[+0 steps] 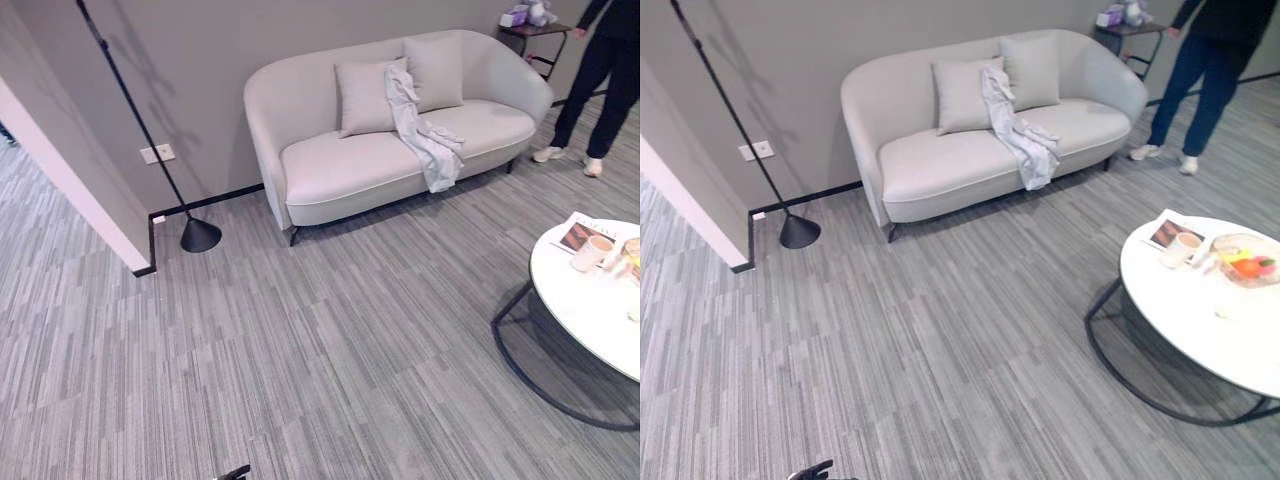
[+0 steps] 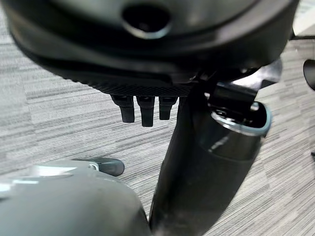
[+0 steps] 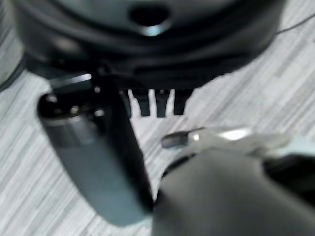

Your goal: Hang the clothes on the sofa on the clothes rack.

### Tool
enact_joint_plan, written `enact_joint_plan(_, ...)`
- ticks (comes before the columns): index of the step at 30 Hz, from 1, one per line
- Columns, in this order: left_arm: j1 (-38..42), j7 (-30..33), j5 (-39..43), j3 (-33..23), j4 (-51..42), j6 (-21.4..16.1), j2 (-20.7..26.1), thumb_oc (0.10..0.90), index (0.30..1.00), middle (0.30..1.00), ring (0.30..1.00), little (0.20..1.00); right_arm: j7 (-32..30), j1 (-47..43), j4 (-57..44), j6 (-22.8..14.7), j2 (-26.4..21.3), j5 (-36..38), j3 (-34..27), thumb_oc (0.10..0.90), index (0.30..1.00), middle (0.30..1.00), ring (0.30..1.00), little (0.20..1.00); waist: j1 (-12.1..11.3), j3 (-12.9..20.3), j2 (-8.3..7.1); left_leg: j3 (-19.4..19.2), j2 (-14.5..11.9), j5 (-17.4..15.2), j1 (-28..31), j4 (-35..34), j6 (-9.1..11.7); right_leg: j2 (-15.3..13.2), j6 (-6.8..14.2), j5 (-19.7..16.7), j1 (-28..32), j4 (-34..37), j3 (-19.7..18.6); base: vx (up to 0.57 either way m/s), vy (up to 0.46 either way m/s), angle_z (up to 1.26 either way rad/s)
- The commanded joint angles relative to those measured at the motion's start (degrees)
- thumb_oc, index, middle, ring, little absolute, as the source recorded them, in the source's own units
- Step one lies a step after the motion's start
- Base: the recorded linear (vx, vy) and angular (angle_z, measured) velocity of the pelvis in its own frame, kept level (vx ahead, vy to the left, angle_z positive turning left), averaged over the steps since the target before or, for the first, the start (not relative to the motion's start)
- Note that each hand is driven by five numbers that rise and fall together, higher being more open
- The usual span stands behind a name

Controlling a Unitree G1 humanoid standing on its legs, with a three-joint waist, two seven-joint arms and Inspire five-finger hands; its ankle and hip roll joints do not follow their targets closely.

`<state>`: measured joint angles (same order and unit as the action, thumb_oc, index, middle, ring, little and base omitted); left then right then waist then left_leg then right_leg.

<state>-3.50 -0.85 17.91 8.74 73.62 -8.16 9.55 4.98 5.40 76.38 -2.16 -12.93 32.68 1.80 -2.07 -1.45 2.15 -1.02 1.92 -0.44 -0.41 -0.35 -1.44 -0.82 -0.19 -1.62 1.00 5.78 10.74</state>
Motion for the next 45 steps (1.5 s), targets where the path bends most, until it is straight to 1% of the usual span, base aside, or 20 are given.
enact_joint_plan(1,-0.25,-0.75,-2.05,1.32,3.19,-0.52,-0.04,0.8,0.9,0.9,0.9,0.9,0.69,-0.66,4.19,0.01,0.4,-0.7,0.74,0.8,0.9,0.9,0.9,0.9,0.01,1.08,-2.85,5.92,0.65,-0.55,-0.53,-3.34,2.54,-3.66,5.53,2.28,-0.3,-0.78,0.66,0.0,0.0,0.0)
enact_joint_plan(4,-0.11,-1.23,-0.64,1.57,2.55,-0.29,-0.1,0.8,0.9,0.9,0.9,0.9,0.28,-0.72,4.41,0.14,0.81,-1.56,1.14,0.8,0.9,0.9,0.9,0.9,0.12,0.89,-2.84,6.14,0.66,-0.37,-0.71,-3.35,2.54,-3.71,5.52,2.18,-0.45,-0.78,0.83,-0.03,-0.011,0.0)
enact_joint_plan(11,-0.04,-1.21,-0.64,1.45,3.05,-0.18,-0.13,0.8,0.9,0.9,0.9,0.9,0.47,-1.02,3.02,0.1,0.96,-3.63,2.99,0.8,0.9,0.9,0.9,0.9,0.1,0.93,-2.99,5.95,0.61,-0.58,-0.31,-3.37,2.42,-3.51,5.38,2.31,-0.24,-0.78,0.3,0.0,-0.003,0.0)
enact_joint_plan(18,0.31,-1.55,-0.91,2.08,2.77,-0.37,-0.16,0.8,0.9,0.9,0.9,0.9,0.61,-0.87,2.59,-0.11,1.0,-5.12,4.08,0.8,0.9,0.9,0.9,0.9,0.64,0.93,-3.08,5.92,0.65,-0.82,0.13,-3.28,2.33,-3.42,5.26,2.52,0.23,-0.78,-0.12,0.0,0.0,0.0)
enact_joint_plan(31,0.59,-1.49,-1.0,2.6,2.43,-0.5,-0.21,0.8,0.9,0.9,0.9,0.9,0.52,-1.05,2.64,-0.25,1.01,-7.34,5.14,0.8,0.9,0.9,0.9,0.9,1.11,0.78,-3.21,5.7,0.73,-1.3,0.76,-3.39,2.08,-3.34,5.28,2.73,0.7,-0.78,-0.55,0.0,0.0,0.0)
enact_joint_plan(39,0.69,-1.7,-1.71,3.23,2.55,-0.37,-0.36,0.8,0.9,0.9,0.9,0.9,0.45,-0.81,2.45,-0.22,0.63,-8.89,5.58,0.8,0.9,0.9,0.9,0.9,1.39,0.68,-3.08,5.51,0.98,-1.54,1.11,-3.43,1.83,-3.52,5.45,2.8,0.98,-0.78,-0.66,0.0,0.018,-0.02)
enact_joint_plan(45,0.85,-1.64,-2.04,3.42,2.18,-0.27,0.08,0.8,0.9,0.9,0.9,0.9,0.62,-1.23,1.88,0.13,0.36,-11.17,6.63,0.8,0.9,0.9,0.9,0.9,1.11,0.15,-3.18,5.94,1.74,-1.91,0.55,-2.62,1.3,-4.07,5.61,2.74,1.18,-1.01,0.01,0.0,0.057,0.0)
